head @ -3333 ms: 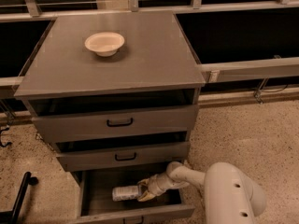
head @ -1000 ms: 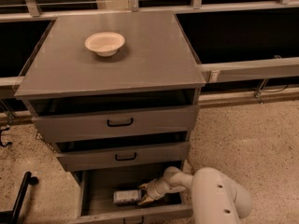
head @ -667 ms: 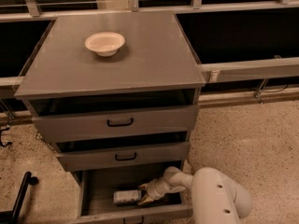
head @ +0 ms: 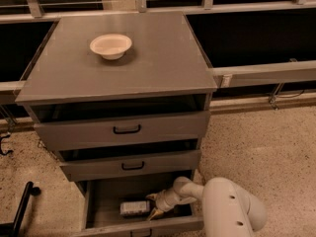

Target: Place blue plastic bottle into bottom drawer

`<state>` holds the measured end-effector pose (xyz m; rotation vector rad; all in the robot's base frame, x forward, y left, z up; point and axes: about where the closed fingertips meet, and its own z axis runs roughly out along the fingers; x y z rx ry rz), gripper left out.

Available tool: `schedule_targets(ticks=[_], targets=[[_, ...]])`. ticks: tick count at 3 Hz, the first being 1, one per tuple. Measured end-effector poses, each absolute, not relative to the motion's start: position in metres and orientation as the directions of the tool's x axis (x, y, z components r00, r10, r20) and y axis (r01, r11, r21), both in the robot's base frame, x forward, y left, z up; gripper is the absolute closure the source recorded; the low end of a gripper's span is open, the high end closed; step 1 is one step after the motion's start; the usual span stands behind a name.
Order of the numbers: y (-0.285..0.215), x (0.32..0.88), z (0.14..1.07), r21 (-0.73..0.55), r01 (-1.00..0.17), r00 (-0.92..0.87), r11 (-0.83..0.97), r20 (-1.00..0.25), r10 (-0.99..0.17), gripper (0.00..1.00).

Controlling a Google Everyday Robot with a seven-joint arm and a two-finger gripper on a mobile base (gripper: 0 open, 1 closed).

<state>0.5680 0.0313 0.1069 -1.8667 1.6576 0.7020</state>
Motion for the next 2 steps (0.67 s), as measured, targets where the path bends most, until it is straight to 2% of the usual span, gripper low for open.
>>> schedule_targets(ticks=[2], targets=[[0.0313,0.5680,0.1068,-0.054,-0.994,0.107,-0.096,-0.694,-0.712,0.00]])
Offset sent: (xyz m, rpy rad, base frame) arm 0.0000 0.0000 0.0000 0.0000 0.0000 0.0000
